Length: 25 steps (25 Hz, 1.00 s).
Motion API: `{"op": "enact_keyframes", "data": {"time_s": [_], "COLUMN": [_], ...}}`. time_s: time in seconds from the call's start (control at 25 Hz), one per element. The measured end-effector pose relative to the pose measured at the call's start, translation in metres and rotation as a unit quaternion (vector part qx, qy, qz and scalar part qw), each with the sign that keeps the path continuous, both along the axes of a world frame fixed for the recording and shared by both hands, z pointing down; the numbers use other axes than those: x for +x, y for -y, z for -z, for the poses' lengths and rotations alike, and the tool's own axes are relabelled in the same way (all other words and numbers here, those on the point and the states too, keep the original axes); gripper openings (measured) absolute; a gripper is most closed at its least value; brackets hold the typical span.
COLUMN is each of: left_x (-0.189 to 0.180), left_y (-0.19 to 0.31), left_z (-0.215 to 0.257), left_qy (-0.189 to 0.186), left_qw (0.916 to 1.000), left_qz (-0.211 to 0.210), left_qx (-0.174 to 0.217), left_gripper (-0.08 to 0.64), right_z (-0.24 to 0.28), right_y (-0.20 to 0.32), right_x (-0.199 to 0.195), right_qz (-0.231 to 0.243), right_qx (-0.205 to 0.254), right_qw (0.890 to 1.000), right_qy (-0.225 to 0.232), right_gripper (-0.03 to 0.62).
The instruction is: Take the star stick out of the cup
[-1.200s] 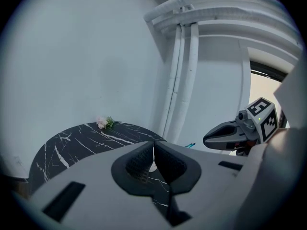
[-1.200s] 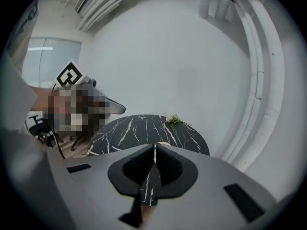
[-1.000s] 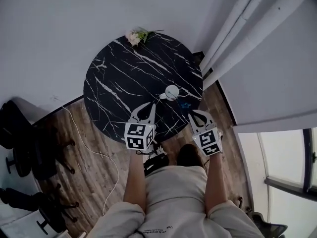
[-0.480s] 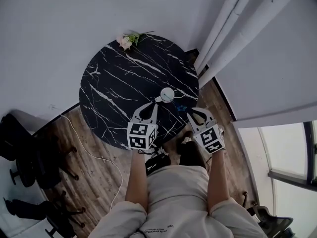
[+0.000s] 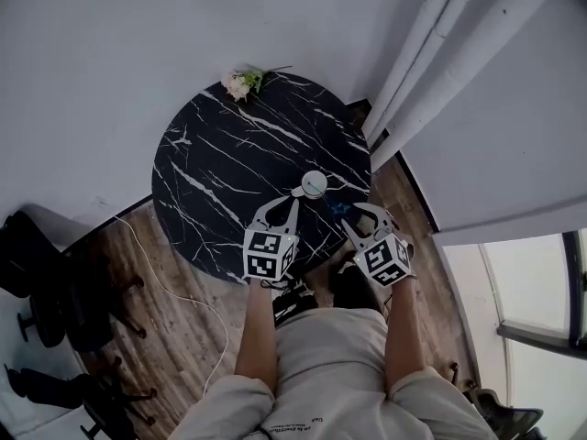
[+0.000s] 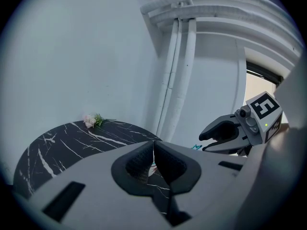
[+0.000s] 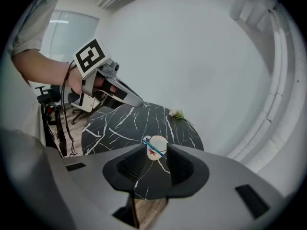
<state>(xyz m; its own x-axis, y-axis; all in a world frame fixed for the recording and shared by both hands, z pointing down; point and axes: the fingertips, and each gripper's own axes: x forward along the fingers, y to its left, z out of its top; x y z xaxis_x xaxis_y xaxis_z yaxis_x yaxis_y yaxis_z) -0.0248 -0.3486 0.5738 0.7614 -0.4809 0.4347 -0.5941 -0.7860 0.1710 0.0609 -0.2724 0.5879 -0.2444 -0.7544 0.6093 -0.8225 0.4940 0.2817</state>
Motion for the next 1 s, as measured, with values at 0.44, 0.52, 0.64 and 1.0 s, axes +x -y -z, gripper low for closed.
{"op": "enact_keyframes", "data": {"time_s": [0.44, 0.52, 0.64, 1.0], "left_x": [-0.001, -0.007, -0.019, -0.030], "left_y": [-0.012, -0.009, -0.001, 0.007], "left_z": [-0.015, -0.011, -0.009, -0.008], "left_qy": [0.021, 0.022, 0.021, 0.017], "left_qw": [0.9998, 0.9997, 0.9996, 0.9992], "left_qz": [-0.007, -0.001, 0.016, 0.035], "left_qx": [-0.001, 0.004, 0.004, -0.001], "left_gripper": [0.023, 0.023, 0.023, 0.023], "right_z": [-0.024, -0.026, -0.030, -0.036], "right_y": [0.016, 0.020, 0.025, 0.026], "right_x": [-0.009, -0.009, -0.012, -0.014], "right_qz": [0.045, 0.045, 0.050, 0.037], "right_qx": [-0.027, -0.029, -0.036, -0.065], "right_qw": [0.994, 0.993, 0.993, 0.994], "right_qy": [-0.095, -0.102, -0.105, -0.080], "right_gripper": [0.133, 0.132, 0.132, 0.121]}}
